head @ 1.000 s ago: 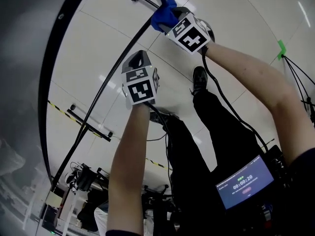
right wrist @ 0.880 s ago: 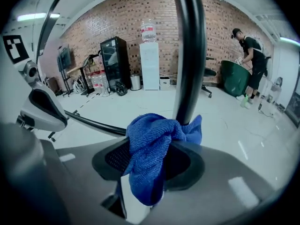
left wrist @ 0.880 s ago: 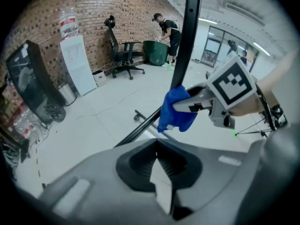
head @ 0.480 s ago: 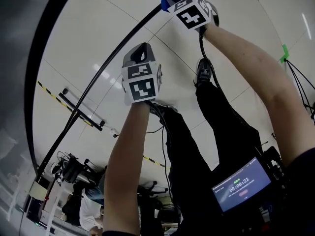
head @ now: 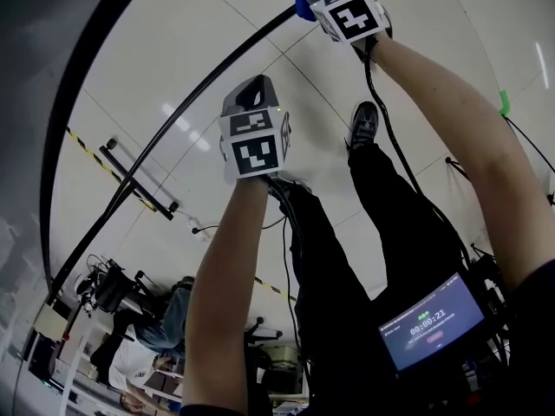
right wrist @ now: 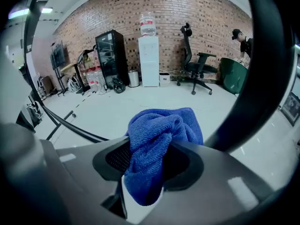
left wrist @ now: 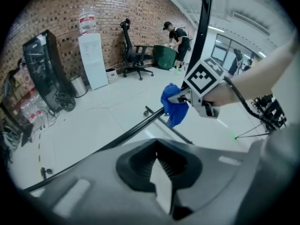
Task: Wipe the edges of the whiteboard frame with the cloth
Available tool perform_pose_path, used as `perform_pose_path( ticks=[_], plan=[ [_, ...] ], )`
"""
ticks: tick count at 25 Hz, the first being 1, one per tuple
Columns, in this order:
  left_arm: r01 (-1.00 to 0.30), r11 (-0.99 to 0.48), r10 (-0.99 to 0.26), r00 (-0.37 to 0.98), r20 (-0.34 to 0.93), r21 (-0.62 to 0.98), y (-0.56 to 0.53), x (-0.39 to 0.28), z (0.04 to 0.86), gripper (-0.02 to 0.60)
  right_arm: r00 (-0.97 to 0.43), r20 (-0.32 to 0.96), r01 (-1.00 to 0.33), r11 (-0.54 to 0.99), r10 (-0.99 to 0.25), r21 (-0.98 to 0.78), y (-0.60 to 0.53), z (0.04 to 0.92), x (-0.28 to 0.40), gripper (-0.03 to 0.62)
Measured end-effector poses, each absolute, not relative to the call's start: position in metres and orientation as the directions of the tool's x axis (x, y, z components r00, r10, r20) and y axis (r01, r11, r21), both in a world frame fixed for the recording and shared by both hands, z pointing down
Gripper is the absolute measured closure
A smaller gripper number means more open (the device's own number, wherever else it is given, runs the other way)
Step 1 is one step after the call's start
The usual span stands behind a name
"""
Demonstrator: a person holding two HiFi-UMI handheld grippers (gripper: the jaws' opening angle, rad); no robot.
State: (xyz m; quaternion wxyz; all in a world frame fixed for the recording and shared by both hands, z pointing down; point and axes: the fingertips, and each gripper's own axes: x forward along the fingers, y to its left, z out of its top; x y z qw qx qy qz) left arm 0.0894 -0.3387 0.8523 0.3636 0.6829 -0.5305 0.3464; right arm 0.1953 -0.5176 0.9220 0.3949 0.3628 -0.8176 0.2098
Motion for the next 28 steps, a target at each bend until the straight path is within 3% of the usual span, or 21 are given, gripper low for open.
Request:
perform_pose_path(
  ticks=[17, 28],
  plan=[
    [-0.993, -0.014, -0.495, 0.106, 0.863, 0.114, -0.255, -0.009, 0.854, 0.577, -0.465, 0.803, -0.65, 0.76, -0.372, -0.024, -0.436, 0.919, 0.096, 0.41],
    [-0.978, 0.163, -0.512, 0.03, 0.858, 0.131, -0.203, -0.071, 0.858, 0.577, -0.474, 0.826, -0.575, 0.818, -0.306, -0.027, -0.4, 0.927, 0.042, 0.411]
  ],
)
